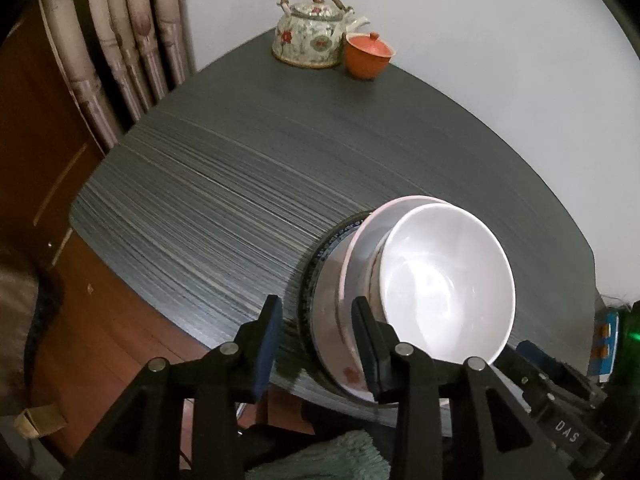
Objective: Organize plates and bowls
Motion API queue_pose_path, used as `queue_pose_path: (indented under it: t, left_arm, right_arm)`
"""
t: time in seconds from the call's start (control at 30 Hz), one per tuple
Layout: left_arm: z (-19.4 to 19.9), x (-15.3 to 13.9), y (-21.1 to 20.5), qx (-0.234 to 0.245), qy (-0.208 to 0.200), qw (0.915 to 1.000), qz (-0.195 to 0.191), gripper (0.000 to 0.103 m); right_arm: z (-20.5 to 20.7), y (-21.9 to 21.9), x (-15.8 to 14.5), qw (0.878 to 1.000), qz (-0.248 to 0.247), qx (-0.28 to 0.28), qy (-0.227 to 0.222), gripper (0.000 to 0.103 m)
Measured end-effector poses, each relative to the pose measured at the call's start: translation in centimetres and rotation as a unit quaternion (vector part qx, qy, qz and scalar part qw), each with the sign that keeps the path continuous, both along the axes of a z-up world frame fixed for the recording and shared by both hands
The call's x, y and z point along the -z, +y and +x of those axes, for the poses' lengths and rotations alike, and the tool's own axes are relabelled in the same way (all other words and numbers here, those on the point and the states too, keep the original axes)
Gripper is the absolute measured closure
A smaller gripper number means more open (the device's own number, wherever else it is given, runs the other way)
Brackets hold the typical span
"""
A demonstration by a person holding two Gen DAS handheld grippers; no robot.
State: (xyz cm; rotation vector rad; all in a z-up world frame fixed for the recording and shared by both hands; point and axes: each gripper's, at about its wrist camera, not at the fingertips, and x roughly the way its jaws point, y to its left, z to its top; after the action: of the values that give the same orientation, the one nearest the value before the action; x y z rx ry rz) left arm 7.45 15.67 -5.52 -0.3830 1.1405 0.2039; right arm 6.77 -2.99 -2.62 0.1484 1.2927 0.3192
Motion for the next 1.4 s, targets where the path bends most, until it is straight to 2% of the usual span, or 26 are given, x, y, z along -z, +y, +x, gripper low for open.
queue_pose_path:
  t: [0.1, 0.23, 0.33, 0.4, 0.53, 0.67, 0.83, 1.03, 1.4]
  left_arm:
    - [-0.8, -0.5, -0.1, -0.004, -0.009, 0.9999, 0.014, 0.065]
    - [-1.7, -1.0, -1.3, 0.001, -0.027, 0.9991, 0.034, 0.054]
    - [-2.9, -1.4, -2.4, 0.006, -0.05, 0.9979, 0.041, 0.051]
    - [-3.1, -1.4, -3.2, 0.009, -0.055, 0.9969, 0.056, 0.042]
    - [-3.8, -1.4, -4.0, 0.009, -0.057, 0.996, 0.069, 0.039]
    - [-4.2, -1.2, -4.8, 0.008, -0.054, 0.9947, 0.087, 0.039]
    - [-5.0, -1.0, -5.5, -0.004, -0.067, 0.9927, 0.1, 0.039]
    - [-5.1, -1.1, -6.3, 0.006, -0.07, 0.9911, 0.113, 0.039]
    - [-5.4, -0.9, -7.0, 0.016, -0.077, 0.9906, 0.112, 0.039]
  right_arm:
    - [-0.2, -0.3, -0.3, 1.0, -0.001, -0.001, -0.008, 0.044]
    - [-0.8, -0.6, -0.8, 1.0, 0.002, -0.007, -0.025, 0.042]
    - [-1.4, -1.0, -0.9, 0.999, 0.002, -0.009, -0.042, 0.029]
    - [-1.6, -1.1, -0.5, 0.999, 0.004, -0.012, -0.039, 0.019]
    - [-2.3, -1.0, 0.5, 0.999, 0.008, -0.016, -0.029, 0.013]
    - [-3.0, -0.6, 0.8, 0.999, 0.004, -0.026, -0.037, 0.003]
    - [-3.6, 0.0, 0.6, 0.998, -0.005, -0.036, -0.055, 0.001]
    - [-4.3, 0.5, -0.2, 0.994, -0.029, -0.035, -0.099, 0.001]
    - [-4.6, -0.3, 0.1, 0.995, -0.027, -0.02, -0.093, 0.001]
